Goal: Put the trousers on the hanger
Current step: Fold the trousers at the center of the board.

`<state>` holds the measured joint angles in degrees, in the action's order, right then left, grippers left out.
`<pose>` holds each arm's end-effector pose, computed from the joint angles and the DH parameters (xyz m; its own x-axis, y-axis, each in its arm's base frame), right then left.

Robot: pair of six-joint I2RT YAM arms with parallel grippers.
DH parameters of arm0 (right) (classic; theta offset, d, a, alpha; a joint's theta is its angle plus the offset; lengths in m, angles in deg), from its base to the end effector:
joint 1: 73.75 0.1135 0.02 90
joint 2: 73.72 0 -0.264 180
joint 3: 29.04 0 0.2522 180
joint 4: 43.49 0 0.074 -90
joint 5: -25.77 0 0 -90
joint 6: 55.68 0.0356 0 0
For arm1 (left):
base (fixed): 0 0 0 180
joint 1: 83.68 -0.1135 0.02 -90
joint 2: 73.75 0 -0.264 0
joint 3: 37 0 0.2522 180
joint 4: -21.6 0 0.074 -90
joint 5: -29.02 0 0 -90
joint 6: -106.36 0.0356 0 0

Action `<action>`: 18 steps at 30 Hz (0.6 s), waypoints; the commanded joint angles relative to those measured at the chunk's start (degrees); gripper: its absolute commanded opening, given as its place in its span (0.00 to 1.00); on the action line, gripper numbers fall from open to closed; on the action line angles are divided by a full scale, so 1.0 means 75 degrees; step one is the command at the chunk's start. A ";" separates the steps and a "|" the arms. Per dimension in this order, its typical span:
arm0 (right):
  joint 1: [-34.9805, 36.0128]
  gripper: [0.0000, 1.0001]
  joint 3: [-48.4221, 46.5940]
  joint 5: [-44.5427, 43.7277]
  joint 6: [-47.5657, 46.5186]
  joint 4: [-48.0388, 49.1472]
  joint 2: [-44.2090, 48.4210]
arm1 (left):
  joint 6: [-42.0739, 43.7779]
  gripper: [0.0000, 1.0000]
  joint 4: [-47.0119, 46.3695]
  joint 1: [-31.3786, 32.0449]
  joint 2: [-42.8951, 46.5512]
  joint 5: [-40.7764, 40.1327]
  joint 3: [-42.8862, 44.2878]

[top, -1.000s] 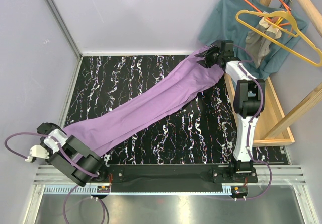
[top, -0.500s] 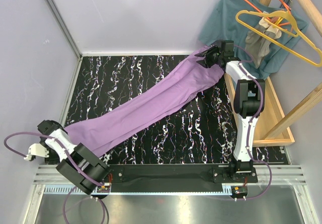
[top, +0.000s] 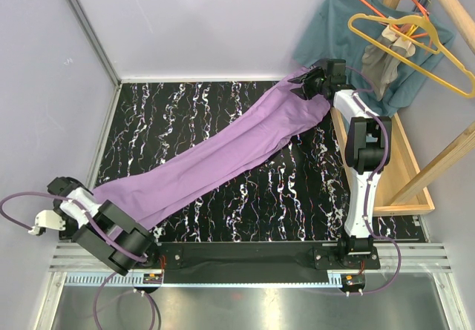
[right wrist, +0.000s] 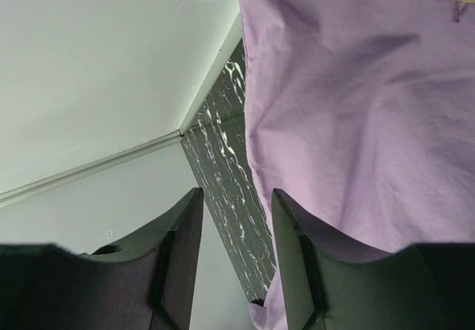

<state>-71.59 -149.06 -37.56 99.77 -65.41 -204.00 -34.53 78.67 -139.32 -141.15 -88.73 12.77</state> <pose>0.5274 0.0359 0.2136 -0.5971 0.7909 -0.1342 0.3124 0.3833 0.8692 0.0917 0.1635 0.1791 0.2773 -0.8111 -0.5149 -0.9270 -0.3667 0.0786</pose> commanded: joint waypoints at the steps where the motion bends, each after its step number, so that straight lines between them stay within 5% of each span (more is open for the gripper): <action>1: -0.0076 0.49 -0.0012 0.0170 0.0039 0.0268 0.0156 | -0.0140 0.39 -0.0313 -0.0117 -0.0014 -0.0074 -0.0253; 11: -0.0158 0.49 0.0023 0.0216 0.0097 0.0350 0.0167 | -0.0152 0.42 -0.0595 -0.0281 -0.0505 0.0067 -0.0278; 18: -0.0158 0.49 0.0035 0.0228 0.0133 0.0397 0.0144 | 0.0048 0.33 -0.0455 -0.0281 -0.0612 0.0090 0.0085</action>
<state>-72.53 -148.84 -37.51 100.32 -64.45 -204.00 -34.20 76.86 -141.02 -145.87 -87.51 11.24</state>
